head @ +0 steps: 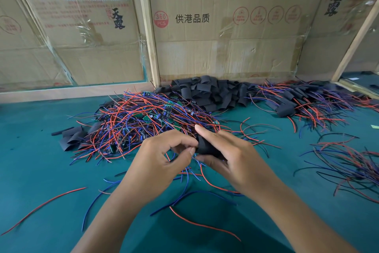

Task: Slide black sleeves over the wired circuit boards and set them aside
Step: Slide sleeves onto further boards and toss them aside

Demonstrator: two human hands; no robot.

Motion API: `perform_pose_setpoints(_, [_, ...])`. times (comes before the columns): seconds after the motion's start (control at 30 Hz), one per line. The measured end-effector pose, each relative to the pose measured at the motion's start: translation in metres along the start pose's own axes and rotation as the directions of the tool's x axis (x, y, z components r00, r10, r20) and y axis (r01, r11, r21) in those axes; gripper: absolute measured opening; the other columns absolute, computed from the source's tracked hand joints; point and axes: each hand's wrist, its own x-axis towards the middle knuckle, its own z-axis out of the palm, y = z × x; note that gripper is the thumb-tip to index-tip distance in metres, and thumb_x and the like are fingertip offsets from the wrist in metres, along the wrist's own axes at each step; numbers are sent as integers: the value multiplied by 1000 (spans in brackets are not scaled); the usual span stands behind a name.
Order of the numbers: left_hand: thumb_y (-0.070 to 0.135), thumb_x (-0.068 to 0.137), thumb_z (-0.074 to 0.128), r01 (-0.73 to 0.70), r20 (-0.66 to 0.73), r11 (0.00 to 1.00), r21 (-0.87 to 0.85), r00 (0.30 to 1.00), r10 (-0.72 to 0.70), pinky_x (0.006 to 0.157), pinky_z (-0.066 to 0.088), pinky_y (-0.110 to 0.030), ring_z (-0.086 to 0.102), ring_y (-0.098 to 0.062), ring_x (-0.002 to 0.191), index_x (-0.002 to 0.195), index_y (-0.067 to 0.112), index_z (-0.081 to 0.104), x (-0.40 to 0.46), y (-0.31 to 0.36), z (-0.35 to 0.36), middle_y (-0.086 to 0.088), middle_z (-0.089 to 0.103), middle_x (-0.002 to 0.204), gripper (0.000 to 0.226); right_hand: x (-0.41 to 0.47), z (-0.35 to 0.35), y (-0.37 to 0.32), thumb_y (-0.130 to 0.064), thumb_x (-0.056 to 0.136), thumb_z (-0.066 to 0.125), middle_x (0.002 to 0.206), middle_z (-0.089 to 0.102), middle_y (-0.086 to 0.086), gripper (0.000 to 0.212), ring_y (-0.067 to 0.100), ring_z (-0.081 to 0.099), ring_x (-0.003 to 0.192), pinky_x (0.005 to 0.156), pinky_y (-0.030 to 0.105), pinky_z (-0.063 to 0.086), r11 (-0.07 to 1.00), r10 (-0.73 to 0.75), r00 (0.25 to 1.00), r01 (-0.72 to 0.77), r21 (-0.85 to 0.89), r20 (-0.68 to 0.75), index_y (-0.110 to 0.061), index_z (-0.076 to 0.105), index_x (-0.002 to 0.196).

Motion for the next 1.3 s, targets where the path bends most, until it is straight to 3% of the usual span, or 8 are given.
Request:
perform_pose_setpoints(0.27, [14, 87, 62, 10, 19, 1000, -22, 1000, -10, 71, 44, -19, 57, -16, 75, 88, 20, 74, 0, -3, 3, 8, 62, 81, 13, -2, 1, 0, -30, 89, 72, 102, 54, -12, 71, 13, 54, 90, 74, 26, 43, 998, 28, 998, -25, -52, 56, -25, 38, 151])
perform_pose_setpoints(0.37, [15, 89, 62, 35, 60, 997, -63, 998, -31, 73, 46, -22, 58, -16, 77, 92, 26, 74, -1, -8, 7, 7, 65, 84, 17, -4, -1, 2, -20, 87, 69, 97, 60, -12, 47, 22, 59, 87, 71, 34, 45, 992, 126, 988, -126, -4, 91, -33, 39, 121])
perform_pose_setpoints(0.5, [23, 93, 59, 146, 223, 922, -360, 973, -67, 80, 47, -18, 63, -8, 86, 112, 27, 72, -5, -20, 13, 10, 71, 93, 24, -4, -8, 8, -32, 93, 58, 88, 62, -4, 19, 24, 58, 76, 66, 42, 46, 997, 64, 995, -61, -39, 79, -15, 56, 99])
perform_pose_setpoints(0.63, [42, 92, 54, 223, 136, 776, -589, 975, -177, 70, 47, -31, 58, -19, 81, 110, 16, 74, -5, -35, 23, -3, 68, 89, 37, -1, -20, 23, -32, 92, 69, 89, 64, -6, 16, 21, 61, 76, 66, 40, 51, 990, 103, 994, -105, -95, -27, -18, 64, 99])
perform_pose_setpoints(0.7, [43, 91, 54, 252, 49, 813, -526, 963, -267, 62, 41, -28, 52, -15, 70, 101, 18, 74, -4, -43, 25, 2, 64, 79, 34, 7, -30, 39, -31, 86, 77, 80, 64, -7, 17, 20, 59, 70, 62, 39, 51, 967, 190, 973, -208, -147, -130, -21, 65, 92])
perform_pose_setpoints(0.83, [34, 93, 55, 214, 19, 977, -4, 977, -214, 59, 37, -16, 49, -3, 61, 87, 23, 69, -7, -55, 31, 13, 61, 73, 19, 33, -62, 96, -34, 82, 79, 60, 54, -7, 22, 22, 52, 57, 55, 35, 42, 849, 399, 898, -439, -294, -188, -22, 60, 82])
perform_pose_setpoints(1.13, [27, 95, 57, -21, 149, 970, 242, 989, -16, 67, 39, -13, 53, -4, 74, 93, 24, 67, -12, -43, 45, 11, 65, 89, 10, 77, -126, 214, -43, 88, 72, 112, 66, 23, 48, 42, 62, 106, 87, 46, 51, 419, 681, 583, -806, -418, -443, -11, 58, 120])
perform_pose_setpoints(1.3, [24, 95, 57, -48, 133, 963, 267, 991, 13, 64, 46, -28, 53, -10, 68, 91, 24, 65, -12, -46, 51, 10, 63, 84, 9, 101, -77, 200, -29, 94, 61, 71, 67, 6, 19, 29, 60, 67, 60, 31, 45, 665, 597, 784, -603, -441, -171, -16, 74, 89])
